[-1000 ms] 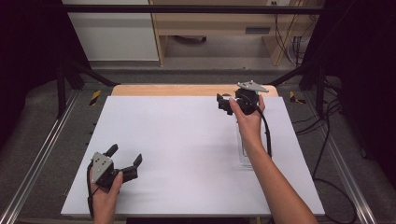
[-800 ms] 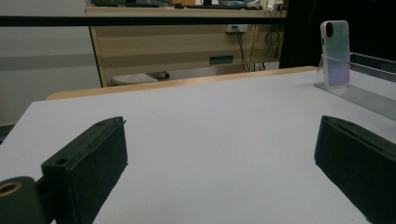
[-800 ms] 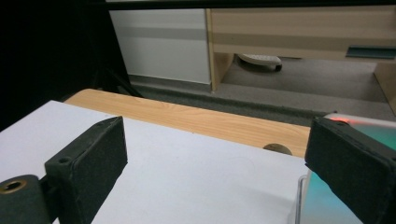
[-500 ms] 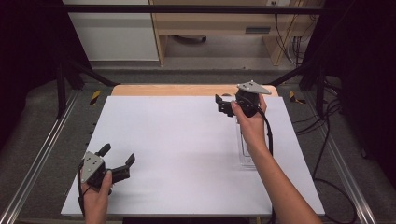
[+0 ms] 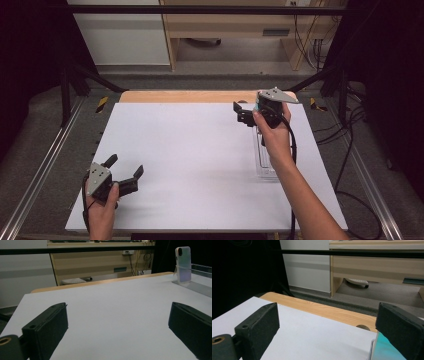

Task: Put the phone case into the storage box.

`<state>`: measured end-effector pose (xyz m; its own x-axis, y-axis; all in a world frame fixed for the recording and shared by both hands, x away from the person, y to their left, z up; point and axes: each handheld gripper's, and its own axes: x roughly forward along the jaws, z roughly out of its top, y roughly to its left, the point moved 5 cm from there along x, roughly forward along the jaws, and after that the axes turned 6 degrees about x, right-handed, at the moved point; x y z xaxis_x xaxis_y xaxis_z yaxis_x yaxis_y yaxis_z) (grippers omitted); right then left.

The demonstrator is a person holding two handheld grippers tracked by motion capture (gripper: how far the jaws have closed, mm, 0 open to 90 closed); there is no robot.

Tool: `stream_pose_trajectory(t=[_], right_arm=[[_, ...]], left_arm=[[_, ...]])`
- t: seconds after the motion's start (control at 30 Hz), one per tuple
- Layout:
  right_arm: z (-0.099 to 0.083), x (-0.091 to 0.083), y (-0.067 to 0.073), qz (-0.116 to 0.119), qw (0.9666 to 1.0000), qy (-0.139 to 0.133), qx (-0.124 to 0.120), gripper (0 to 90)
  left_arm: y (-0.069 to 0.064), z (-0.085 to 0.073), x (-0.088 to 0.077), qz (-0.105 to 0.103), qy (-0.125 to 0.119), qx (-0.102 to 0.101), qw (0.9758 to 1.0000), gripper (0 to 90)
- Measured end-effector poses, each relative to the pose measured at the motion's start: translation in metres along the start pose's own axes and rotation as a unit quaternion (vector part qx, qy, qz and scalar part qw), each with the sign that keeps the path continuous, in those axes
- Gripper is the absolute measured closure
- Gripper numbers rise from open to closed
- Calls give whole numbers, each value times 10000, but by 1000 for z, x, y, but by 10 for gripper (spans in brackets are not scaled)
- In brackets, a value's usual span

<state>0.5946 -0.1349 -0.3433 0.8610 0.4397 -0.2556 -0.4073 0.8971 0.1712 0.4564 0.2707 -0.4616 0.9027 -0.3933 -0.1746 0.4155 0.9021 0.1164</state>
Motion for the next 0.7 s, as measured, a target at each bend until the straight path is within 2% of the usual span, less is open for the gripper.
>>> stream_pose_trajectory(t=[0.7], right_arm=[[0,-29,-9,9,9999,-135,41,52]], left_arm=[[-1,-2,1,-21,31,50,10000,21]])
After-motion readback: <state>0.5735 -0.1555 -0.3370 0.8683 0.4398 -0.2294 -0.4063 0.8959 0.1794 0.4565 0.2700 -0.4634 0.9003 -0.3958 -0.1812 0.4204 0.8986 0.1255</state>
